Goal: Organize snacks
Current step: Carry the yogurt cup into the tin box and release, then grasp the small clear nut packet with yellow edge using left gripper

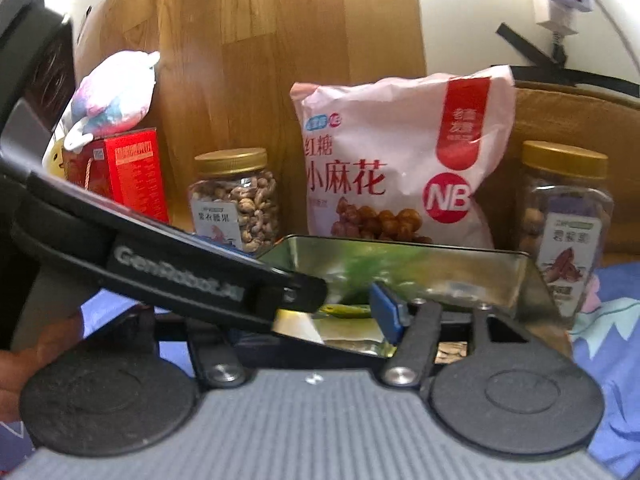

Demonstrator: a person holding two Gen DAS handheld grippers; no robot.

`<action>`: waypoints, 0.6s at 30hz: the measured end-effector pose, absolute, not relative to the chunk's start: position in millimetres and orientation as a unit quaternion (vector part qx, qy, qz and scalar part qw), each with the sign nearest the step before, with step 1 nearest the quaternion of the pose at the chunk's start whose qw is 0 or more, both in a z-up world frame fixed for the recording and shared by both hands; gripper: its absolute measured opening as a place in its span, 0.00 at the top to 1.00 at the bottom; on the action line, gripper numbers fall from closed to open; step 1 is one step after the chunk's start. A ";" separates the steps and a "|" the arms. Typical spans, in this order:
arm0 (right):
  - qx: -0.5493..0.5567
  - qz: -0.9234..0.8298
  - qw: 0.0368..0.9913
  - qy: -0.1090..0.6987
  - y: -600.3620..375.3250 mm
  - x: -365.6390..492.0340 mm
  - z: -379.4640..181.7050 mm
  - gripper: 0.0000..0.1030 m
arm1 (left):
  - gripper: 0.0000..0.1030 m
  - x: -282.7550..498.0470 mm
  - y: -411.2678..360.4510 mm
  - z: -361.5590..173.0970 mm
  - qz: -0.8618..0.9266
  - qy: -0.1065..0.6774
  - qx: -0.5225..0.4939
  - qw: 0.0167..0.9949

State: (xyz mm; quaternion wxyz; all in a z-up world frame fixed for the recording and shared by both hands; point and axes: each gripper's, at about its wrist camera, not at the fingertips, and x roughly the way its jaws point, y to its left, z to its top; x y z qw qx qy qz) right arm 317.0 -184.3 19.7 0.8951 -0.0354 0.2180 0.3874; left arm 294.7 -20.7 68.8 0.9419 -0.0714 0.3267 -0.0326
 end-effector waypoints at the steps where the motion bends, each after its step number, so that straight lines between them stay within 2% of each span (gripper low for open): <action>1: -0.030 0.388 0.896 0.216 -188.9 312.7 23.6 0.37 | 0.35 287.0 -16.0 72.4 -0.035 0.319 -0.080 0.944; 7: 0.017 0.401 0.888 0.223 -213.6 279.1 34.0 0.37 | 0.31 226.1 23.6 79.8 -0.026 0.293 -0.129 0.947; 11: 0.056 0.440 0.850 0.285 -217.2 259.5 28.7 0.37 | 0.31 191.9 44.4 61.3 0.001 0.317 -0.149 0.937; 18: 0.112 0.490 0.742 0.444 -190.5 246.3 0.4 0.37 | 0.31 149.9 77.2 23.7 0.027 0.363 -0.218 0.905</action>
